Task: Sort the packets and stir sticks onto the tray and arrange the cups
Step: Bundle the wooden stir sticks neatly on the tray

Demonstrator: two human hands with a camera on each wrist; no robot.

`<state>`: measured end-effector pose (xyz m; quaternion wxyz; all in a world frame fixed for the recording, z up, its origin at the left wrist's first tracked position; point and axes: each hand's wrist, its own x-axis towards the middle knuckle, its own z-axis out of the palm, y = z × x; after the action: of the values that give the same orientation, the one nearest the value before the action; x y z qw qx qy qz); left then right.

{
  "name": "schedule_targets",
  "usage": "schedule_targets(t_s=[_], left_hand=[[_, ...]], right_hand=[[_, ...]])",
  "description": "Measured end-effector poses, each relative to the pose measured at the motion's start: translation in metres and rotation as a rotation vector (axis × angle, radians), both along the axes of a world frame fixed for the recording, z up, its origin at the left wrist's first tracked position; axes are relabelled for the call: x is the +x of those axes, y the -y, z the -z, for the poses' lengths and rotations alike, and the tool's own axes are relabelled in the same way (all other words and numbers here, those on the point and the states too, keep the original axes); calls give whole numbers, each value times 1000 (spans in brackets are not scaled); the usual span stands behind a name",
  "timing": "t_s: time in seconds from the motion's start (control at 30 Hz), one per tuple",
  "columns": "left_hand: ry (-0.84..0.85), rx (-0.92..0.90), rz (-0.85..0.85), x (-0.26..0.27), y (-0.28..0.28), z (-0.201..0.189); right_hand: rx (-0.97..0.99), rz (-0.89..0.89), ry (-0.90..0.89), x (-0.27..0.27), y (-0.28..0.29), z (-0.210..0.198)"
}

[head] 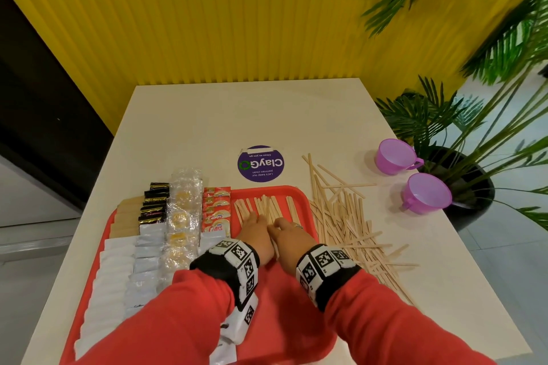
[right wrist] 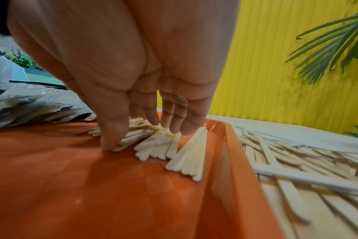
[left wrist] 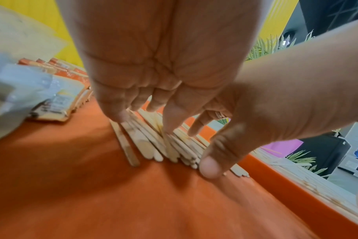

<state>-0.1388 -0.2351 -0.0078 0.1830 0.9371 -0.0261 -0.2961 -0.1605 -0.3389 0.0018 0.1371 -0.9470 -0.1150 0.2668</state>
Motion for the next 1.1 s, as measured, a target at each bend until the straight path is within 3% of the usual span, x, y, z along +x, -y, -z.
schedule_targets(t_s=[0.2, 0.6, 0.77, 0.93, 1.1], left_hand=[[-7, 38, 30, 1, -4, 3], [2, -120, -47, 7, -7, -2], [-51, -42, 33, 7, -10, -3], [3, 25, 89, 6, -10, -2], [-8, 109, 122, 3, -2, -2]], right_hand=[[-9, -30, 16, -2, 1, 1], [-10, -81, 15, -4, -3, 6], [-18, -97, -41, -4, -1, 3], [-27, -71, -39, -5, 2, 4], [21, 21, -50, -4, 3, -4]])
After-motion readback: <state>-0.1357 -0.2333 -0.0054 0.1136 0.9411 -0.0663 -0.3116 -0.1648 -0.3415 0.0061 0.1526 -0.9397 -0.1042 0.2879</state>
